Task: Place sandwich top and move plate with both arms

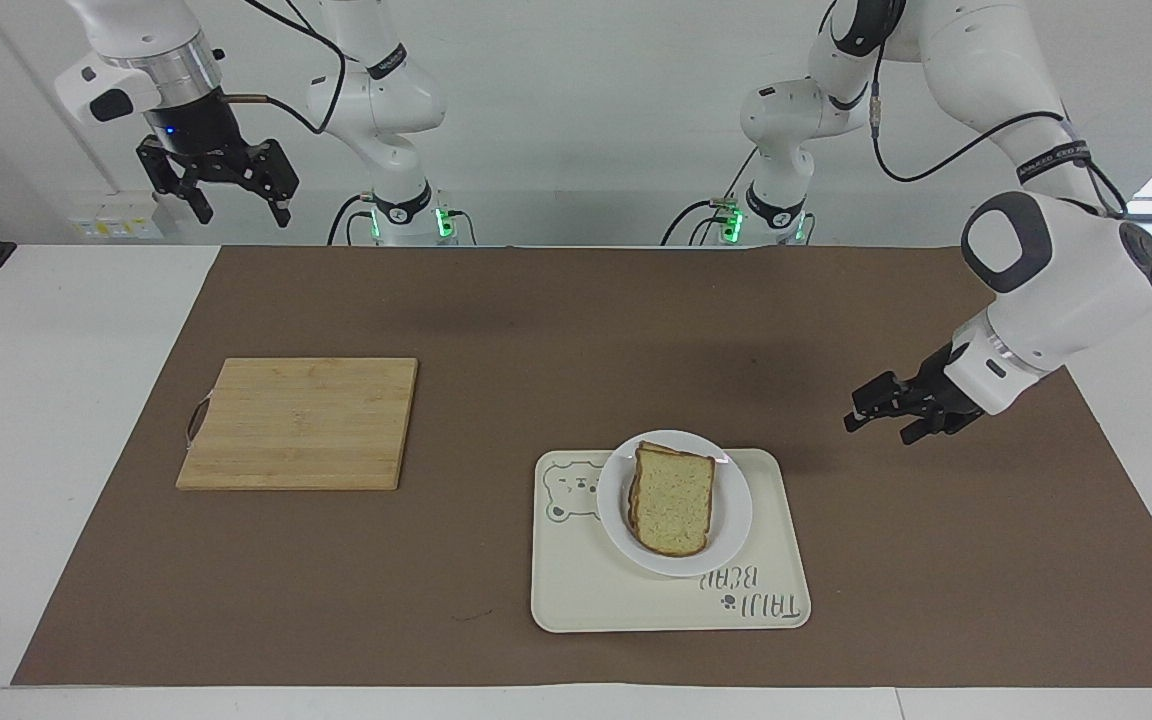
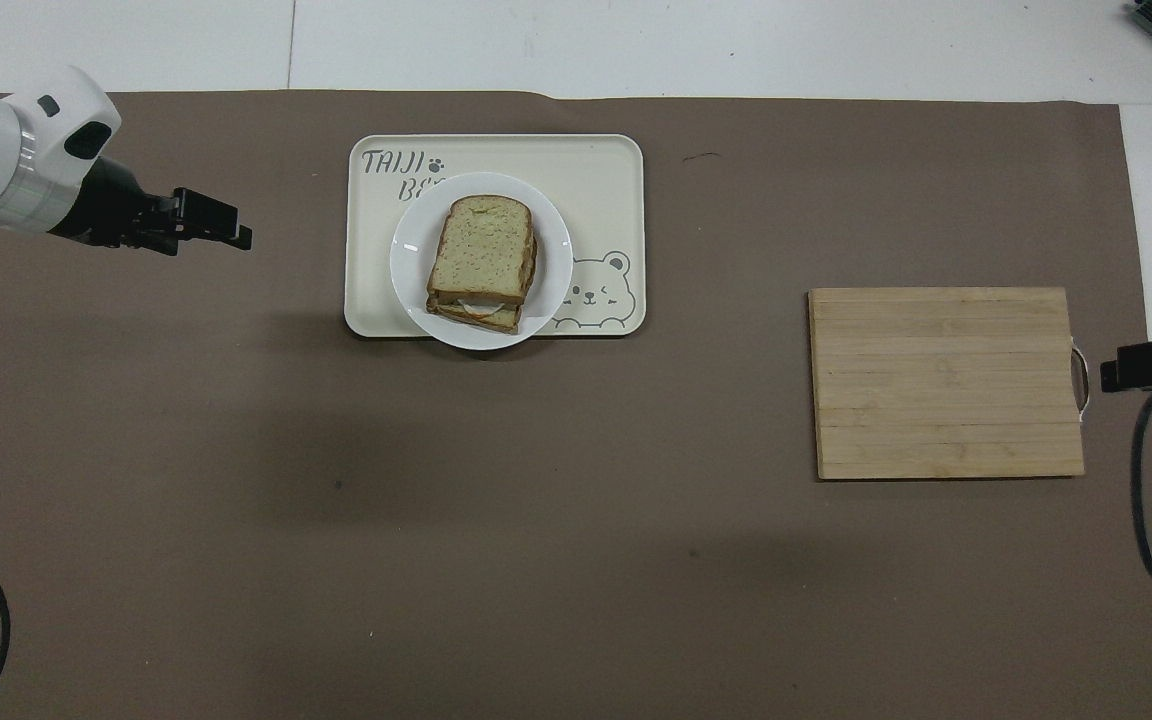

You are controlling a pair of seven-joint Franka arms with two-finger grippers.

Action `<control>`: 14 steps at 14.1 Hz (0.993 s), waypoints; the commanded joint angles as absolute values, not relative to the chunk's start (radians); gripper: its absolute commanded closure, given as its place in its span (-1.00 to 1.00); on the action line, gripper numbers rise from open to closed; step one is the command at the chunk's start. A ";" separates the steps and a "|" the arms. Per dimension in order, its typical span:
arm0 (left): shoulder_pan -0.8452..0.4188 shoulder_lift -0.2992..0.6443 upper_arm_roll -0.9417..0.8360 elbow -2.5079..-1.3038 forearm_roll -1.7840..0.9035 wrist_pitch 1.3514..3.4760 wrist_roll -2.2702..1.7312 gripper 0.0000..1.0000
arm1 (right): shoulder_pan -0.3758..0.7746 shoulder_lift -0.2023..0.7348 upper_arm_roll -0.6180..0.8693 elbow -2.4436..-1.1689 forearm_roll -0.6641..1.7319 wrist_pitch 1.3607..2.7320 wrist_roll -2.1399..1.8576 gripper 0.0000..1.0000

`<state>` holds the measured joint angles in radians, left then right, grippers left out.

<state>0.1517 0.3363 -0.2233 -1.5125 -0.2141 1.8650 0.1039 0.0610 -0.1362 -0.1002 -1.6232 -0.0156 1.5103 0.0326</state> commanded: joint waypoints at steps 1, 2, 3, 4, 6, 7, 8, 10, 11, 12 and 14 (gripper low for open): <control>0.144 0.240 -0.218 -1.552 -0.088 1.812 0.075 -1.00 | 0.040 -0.147 -0.087 -1.629 0.005 1.509 0.009 -1.00; 0.144 0.217 -0.218 -1.552 -0.053 1.786 0.075 -1.00 | 0.040 -0.147 -0.087 -1.629 0.005 1.509 0.009 -1.00; 0.144 0.189 -0.218 -1.551 -0.034 1.757 0.072 -1.00 | 0.041 -0.147 -0.087 -1.629 0.005 1.509 0.009 -1.00; 0.146 0.167 -0.216 -1.549 -0.022 1.723 0.061 -1.00 | 0.040 -0.147 -0.087 -1.629 0.005 1.509 0.009 -1.00; 0.143 0.123 -0.218 -1.551 0.029 1.680 -0.021 -1.00 | 0.040 -0.147 -0.087 -1.629 0.005 1.509 0.009 -1.00; 0.143 0.101 -0.218 -1.552 0.035 1.658 -0.043 -1.00 | 0.040 -0.147 -0.087 -1.629 0.005 1.509 0.009 -1.00; 0.146 0.077 -0.218 -1.554 0.035 1.632 -0.052 -1.00 | 0.040 -0.146 -0.087 -1.629 0.005 1.509 0.009 -1.00; 0.156 0.020 -0.218 -1.563 0.037 1.600 -0.054 -1.00 | 0.040 -0.147 -0.087 -1.629 0.005 1.509 0.009 -1.00; 0.156 -0.001 -0.218 -1.563 0.037 1.577 -0.054 -1.00 | 0.040 -0.147 -0.087 -1.629 0.005 1.509 0.009 -1.00; 0.158 -0.021 -0.218 -1.563 0.037 1.557 -0.054 -1.00 | 0.040 -0.147 -0.087 -1.629 0.005 1.509 0.009 -1.00; 0.158 -0.031 -0.218 -1.560 0.035 1.537 -0.055 -1.00 | 0.040 -0.147 -0.087 -1.629 0.005 1.509 0.009 -1.00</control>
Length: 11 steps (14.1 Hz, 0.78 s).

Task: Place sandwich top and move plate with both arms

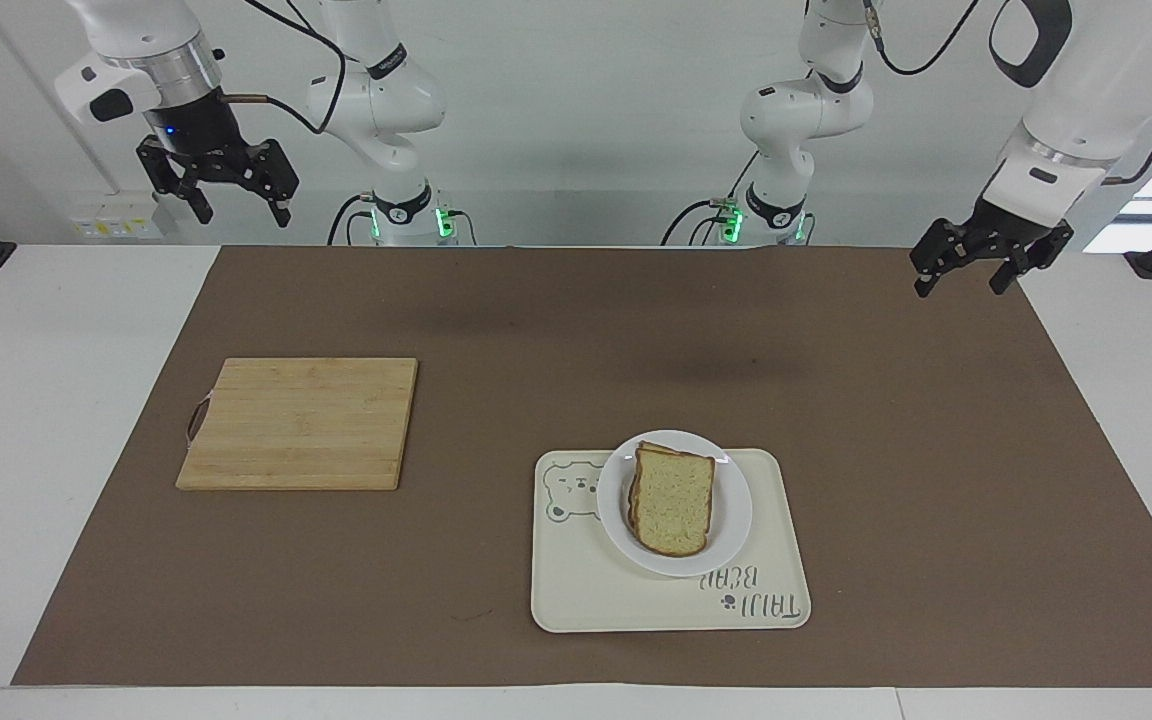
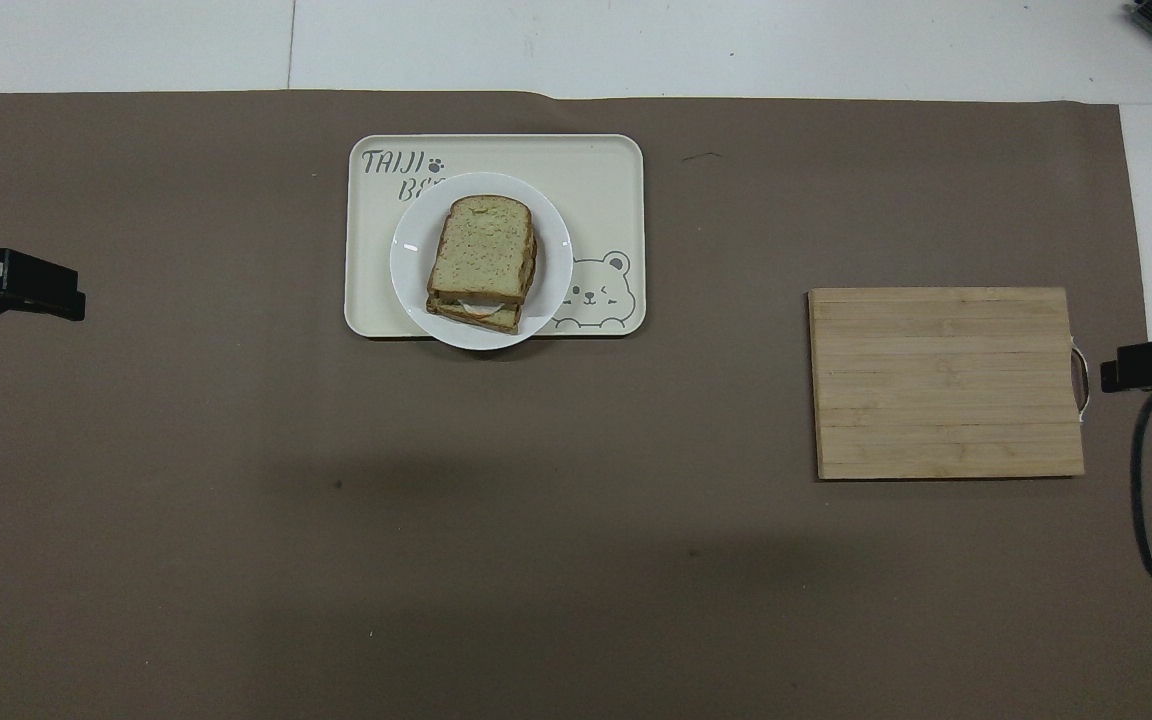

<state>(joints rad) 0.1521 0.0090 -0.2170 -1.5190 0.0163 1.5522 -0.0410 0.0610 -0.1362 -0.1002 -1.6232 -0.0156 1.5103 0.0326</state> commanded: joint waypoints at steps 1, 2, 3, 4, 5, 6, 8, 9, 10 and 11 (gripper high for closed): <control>0.160 -0.031 -0.218 -1.562 0.035 1.534 -0.054 -1.00 | 0.040 -0.147 -0.087 -1.629 0.005 1.509 0.009 -1.00; 0.161 -0.031 -0.218 -1.560 0.035 1.526 -0.051 -1.00 | 0.040 -0.147 -0.087 -1.629 0.005 1.509 0.009 -1.00; 0.161 -0.031 -0.218 -1.560 0.035 1.525 -0.048 -1.00 | 0.040 -0.147 -0.087 -1.629 0.005 1.509 0.009 -1.00; 0.161 -0.031 -0.218 -1.560 0.037 1.525 -0.048 -1.00 | 0.040 -0.146 -0.087 -1.629 0.005 1.509 0.009 -1.00; 0.160 -0.029 -0.218 -1.559 0.035 1.525 -0.048 -1.00 | 0.040 -0.147 -0.087 -1.629 0.005 1.509 0.009 -1.00; 0.156 -0.029 -0.219 -1.557 0.035 1.523 -0.046 -1.00 | 0.040 -0.147 -0.087 -1.629 0.005 1.509 0.009 -1.00; 0.150 -0.029 -0.219 -1.557 0.034 1.526 -0.048 -1.00 | 0.040 -0.147 -0.087 -1.629 0.005 1.509 0.009 -1.00; 0.150 -0.029 -0.221 -1.557 0.032 1.526 -0.048 -1.00 | 0.040 -0.147 -0.087 -1.629 0.005 1.509 0.009 -1.00; 0.150 -0.029 -0.219 -1.557 0.032 1.525 -0.048 -1.00 | 0.040 -0.147 -0.087 -1.629 0.005 1.509 0.009 -1.00; 0.153 -0.029 -0.219 -1.557 0.032 1.522 -0.048 -1.00 | 0.040 -0.147 -0.087 -1.629 0.005 1.509 0.009 -1.00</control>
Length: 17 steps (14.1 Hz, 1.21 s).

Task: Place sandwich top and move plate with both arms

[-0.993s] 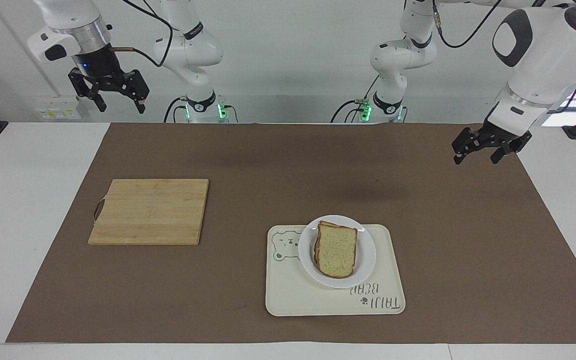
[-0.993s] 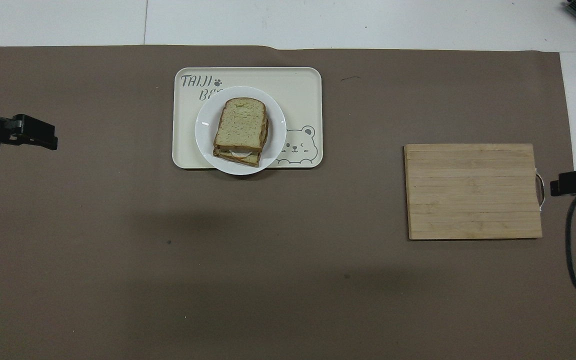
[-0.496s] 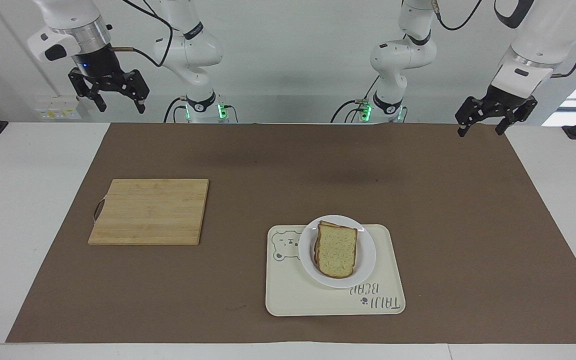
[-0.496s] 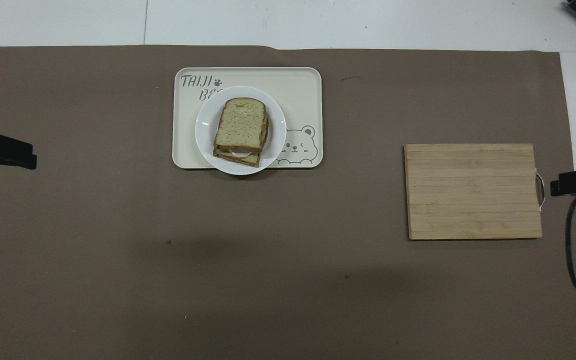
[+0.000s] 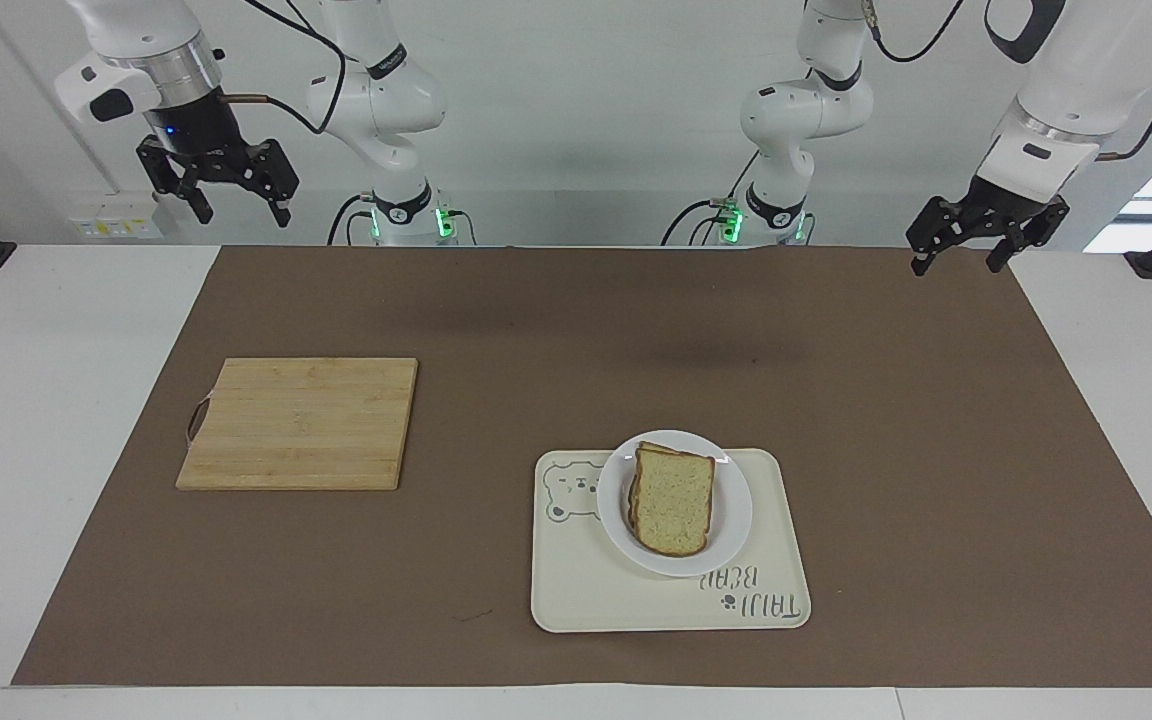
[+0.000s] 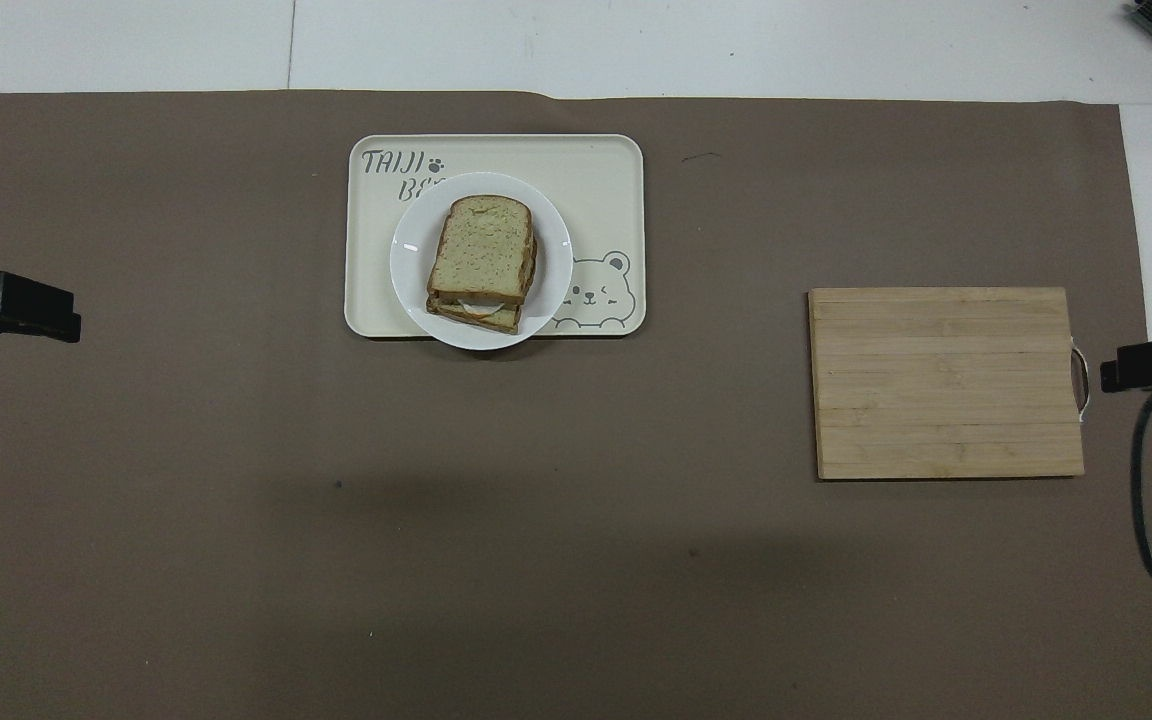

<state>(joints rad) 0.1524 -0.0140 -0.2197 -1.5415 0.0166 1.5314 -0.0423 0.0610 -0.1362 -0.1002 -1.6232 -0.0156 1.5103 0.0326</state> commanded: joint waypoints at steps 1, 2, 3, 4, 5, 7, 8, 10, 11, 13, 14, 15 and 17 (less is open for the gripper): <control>0.156 -0.029 -0.221 -1.557 0.032 1.520 -0.048 -1.00 | 0.040 -0.147 -0.087 -1.629 0.005 1.509 0.009 -1.00; 0.156 -0.029 -0.219 -1.555 0.032 1.520 -0.048 -1.00 | 0.040 -0.147 -0.087 -1.629 0.005 1.509 0.009 -1.00; 0.153 -0.029 -0.218 -1.555 0.032 1.519 -0.048 -1.00 | 0.040 -0.147 -0.087 -1.629 0.005 1.509 0.009 -1.00; 0.152 -0.029 -0.219 -1.554 0.031 1.519 -0.048 -1.00 | 0.040 -0.147 -0.087 -1.629 0.005 1.509 0.009 -1.00; 0.155 -0.026 -0.221 -1.552 0.031 1.522 -0.048 -1.00 | 0.040 -0.146 -0.087 -1.629 0.005 1.509 0.009 -1.00; 0.146 -0.026 -0.216 -1.549 0.029 1.522 -0.041 -1.00 | 0.040 -0.147 -0.087 -1.629 0.005 1.509 0.009 -1.00; 0.123 -0.025 -0.207 -1.549 0.032 1.522 -0.040 -1.00 | 0.040 -0.147 -0.087 -1.629 0.005 1.509 0.009 -1.00; 0.014 -0.025 -0.082 -1.542 0.028 1.522 -0.003 -1.00 | 0.040 -0.147 -0.087 -1.629 0.005 1.509 0.009 -1.00; 0.000 -0.026 -0.063 -1.542 0.026 1.522 0.017 -1.00 | 0.040 -0.147 -0.087 -1.629 0.005 1.509 0.009 -1.00; 0.009 -0.026 -0.060 -1.536 0.026 1.519 0.044 -1.00 | 0.040 -0.147 -0.087 -1.629 0.005 1.509 0.009 -1.00; 0.008 -0.022 -0.060 -1.514 0.028 1.514 0.044 -1.00 | 0.040 -0.147 -0.087 -1.629 0.005 1.509 0.009 -1.00; 0.006 -0.017 -0.058 -1.500 0.035 1.494 0.044 -1.00 | 0.040 -0.147 -0.087 -1.629 0.005 1.509 0.009 -1.00; 0.011 -0.024 -0.060 -1.509 0.026 1.494 0.043 -1.00 | 0.040 -0.146 -0.087 -1.629 0.005 1.509 0.009 -1.00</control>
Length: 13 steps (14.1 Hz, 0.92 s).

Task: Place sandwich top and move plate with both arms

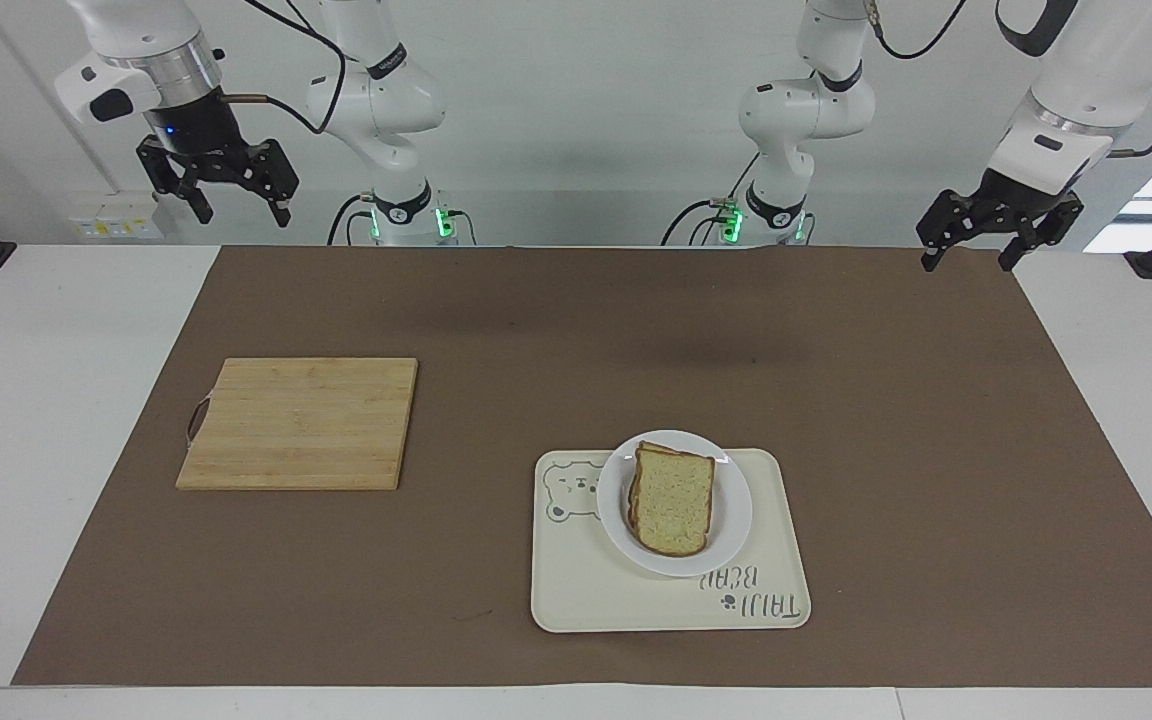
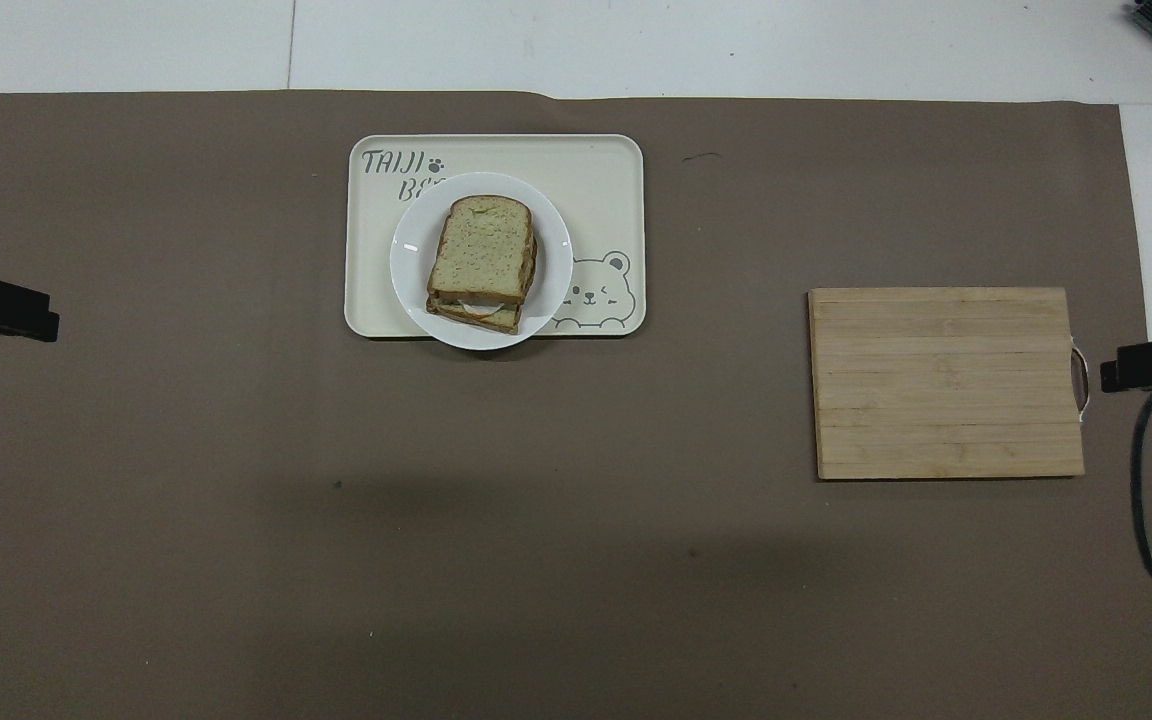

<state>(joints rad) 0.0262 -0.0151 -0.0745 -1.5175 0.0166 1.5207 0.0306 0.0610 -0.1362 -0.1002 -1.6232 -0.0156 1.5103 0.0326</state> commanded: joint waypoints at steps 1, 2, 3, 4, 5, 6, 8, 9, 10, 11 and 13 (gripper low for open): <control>0.012 -0.028 -0.060 -1.514 0.025 1.488 0.041 -1.00 | 0.040 -0.147 -0.087 -1.629 0.005 1.509 0.009 -1.00; 0.015 -0.029 -0.058 -1.516 0.025 1.488 0.041 -1.00 | 0.040 -0.146 -0.087 -1.629 0.005 1.509 0.009 -1.00; 0.015 -0.029 -0.058 -1.516 0.025 1.488 0.040 -1.00 | 0.040 -0.147 -0.087 -1.629 0.005 1.509 0.009 -1.00; 0.015 -0.029 -0.058 -1.516 0.025 1.483 0.040 -1.00 | 0.040 -0.147 -0.087 -1.629 0.005 1.509 0.009 -1.00; 0.014 -0.029 -0.060 -1.517 0.023 1.476 0.044 -1.00 | 0.040 -0.147 -0.087 -1.629 0.005 1.509 0.009 -1.00; 0.014 -0.029 -0.060 -1.517 0.023 1.476 0.044 -1.00 | 0.040 -0.146 -0.087 -1.629 0.005 1.509 0.008 -1.00; 0.015 -0.029 -0.058 -1.517 0.020 1.476 0.044 -1.00 | 0.040 -0.146 -0.087 -1.629 0.005 1.509 0.009 -1.00; 0.015 -0.031 -0.057 -1.519 0.020 1.474 0.044 -1.00 | 0.040 -0.147 -0.087 -1.629 0.005 1.509 0.009 -1.00; 0.017 -0.031 -0.057 -1.519 0.020 1.474 0.044 -1.00 | 0.040 -0.147 -0.087 -1.629 0.005 1.509 0.009 -1.00; 0.017 -0.031 -0.055 -1.519 0.020 1.474 0.044 -1.00 | 0.040 -0.147 -0.087 -1.629 0.005 1.509 0.009 -1.00; 0.018 -0.031 -0.054 -1.519 0.020 1.467 0.046 -1.00 | 0.040 -0.147 -0.087 -1.629 0.005 1.509 0.009 -1.00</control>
<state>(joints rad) 0.0262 -0.0164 -0.0677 -1.5158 0.0165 1.4920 0.0308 0.0610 -0.1362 -0.1002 -1.6232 -0.0156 1.5103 0.0326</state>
